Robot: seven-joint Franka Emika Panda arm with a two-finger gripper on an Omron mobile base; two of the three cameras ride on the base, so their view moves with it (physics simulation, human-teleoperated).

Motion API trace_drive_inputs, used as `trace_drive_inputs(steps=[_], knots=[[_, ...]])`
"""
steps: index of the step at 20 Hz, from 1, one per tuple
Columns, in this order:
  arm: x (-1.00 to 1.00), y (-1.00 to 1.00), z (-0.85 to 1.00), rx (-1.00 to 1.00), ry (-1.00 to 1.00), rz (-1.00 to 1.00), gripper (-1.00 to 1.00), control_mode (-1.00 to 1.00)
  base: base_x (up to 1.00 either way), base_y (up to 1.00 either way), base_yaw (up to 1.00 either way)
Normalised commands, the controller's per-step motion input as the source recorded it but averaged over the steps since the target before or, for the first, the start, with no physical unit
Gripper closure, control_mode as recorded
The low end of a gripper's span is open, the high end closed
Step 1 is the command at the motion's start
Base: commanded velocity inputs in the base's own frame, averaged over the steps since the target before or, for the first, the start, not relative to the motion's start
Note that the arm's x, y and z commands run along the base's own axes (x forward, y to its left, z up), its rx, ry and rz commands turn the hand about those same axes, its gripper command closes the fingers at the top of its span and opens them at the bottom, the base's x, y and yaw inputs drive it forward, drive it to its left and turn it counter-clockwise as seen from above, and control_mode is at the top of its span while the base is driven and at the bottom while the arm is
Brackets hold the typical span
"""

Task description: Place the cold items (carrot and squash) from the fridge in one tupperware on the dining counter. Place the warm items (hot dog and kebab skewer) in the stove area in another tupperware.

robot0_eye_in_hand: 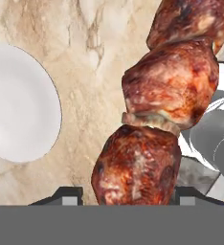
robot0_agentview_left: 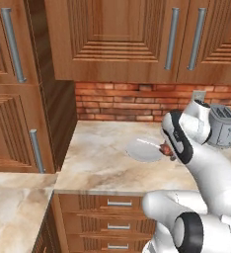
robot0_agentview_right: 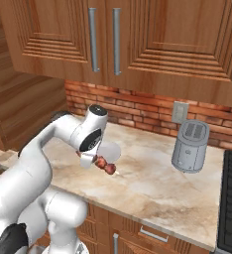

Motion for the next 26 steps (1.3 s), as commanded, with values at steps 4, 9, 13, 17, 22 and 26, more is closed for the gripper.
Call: trace_drive_inputs(steps=[4,9,13,17,22,26], knots=[[-1.0,0.02,0.17,0.01,0.11,-0.43,1.0,-1.0,0.0,0.0,0.0],[-1.0,0.31,-0.03,-0.23,0.08,-0.25,1.0,-1.0,0.0,0.0,0.0],[-0.83,0.08,0.01,-0.27,0.0,-0.12,1.0,-1.0,0.0,0.0,0.0],[-0.3,0.0,0.05,-0.07,0.0,0.0,1.0,-1.0,0.0,0.0,0.0],[-0.18,0.0,0.0,0.0,0.0,0.0,1.0,-1.0,0.0,0.0,0.0],[-0.26,0.0,0.0,0.0,-0.03,0.0,1.0,1.0,-0.17,0.0,0.0]])
